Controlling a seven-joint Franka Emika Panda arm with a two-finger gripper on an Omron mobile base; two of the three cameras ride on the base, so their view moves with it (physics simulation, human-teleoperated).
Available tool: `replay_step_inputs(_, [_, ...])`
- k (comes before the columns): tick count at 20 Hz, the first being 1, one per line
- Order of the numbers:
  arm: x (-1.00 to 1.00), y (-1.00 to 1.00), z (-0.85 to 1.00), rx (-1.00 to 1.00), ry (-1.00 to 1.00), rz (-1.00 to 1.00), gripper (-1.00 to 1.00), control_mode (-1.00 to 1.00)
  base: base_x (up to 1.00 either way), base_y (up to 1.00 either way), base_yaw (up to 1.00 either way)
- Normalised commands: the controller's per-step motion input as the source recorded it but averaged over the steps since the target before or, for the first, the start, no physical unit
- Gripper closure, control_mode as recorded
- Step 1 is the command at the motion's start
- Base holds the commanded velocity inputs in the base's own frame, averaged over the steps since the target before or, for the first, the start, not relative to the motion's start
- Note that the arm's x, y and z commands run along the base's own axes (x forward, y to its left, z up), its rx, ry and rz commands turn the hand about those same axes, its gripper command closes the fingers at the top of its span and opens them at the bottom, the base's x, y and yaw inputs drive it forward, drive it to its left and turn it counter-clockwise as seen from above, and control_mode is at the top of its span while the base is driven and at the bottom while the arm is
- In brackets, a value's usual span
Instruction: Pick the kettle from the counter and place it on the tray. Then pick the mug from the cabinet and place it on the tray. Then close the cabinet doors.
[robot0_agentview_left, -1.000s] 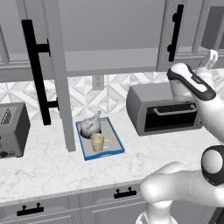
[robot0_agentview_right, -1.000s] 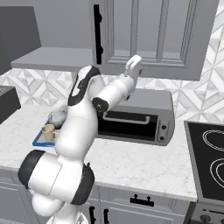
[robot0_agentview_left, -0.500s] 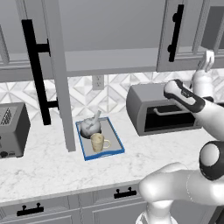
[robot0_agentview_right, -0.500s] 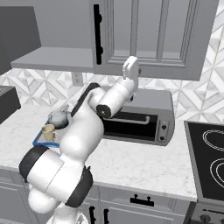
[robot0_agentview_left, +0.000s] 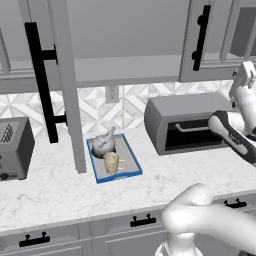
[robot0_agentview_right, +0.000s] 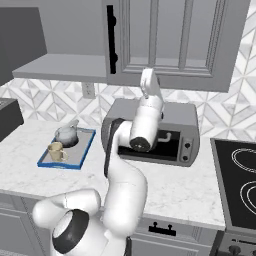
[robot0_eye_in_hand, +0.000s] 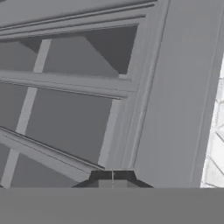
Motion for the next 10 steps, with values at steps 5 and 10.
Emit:
replay_step_inputs(5, [-1.00, -0.01, 0.82, -0.34, 0.27, 0.07, 1.00, -1.00, 0.00, 0.00, 0.00])
replay_step_inputs(10, [-1.00, 0.00, 0.23, -0.30, 0.21, 0.00, 1.00, -1.00, 0.00, 0.00, 0.00])
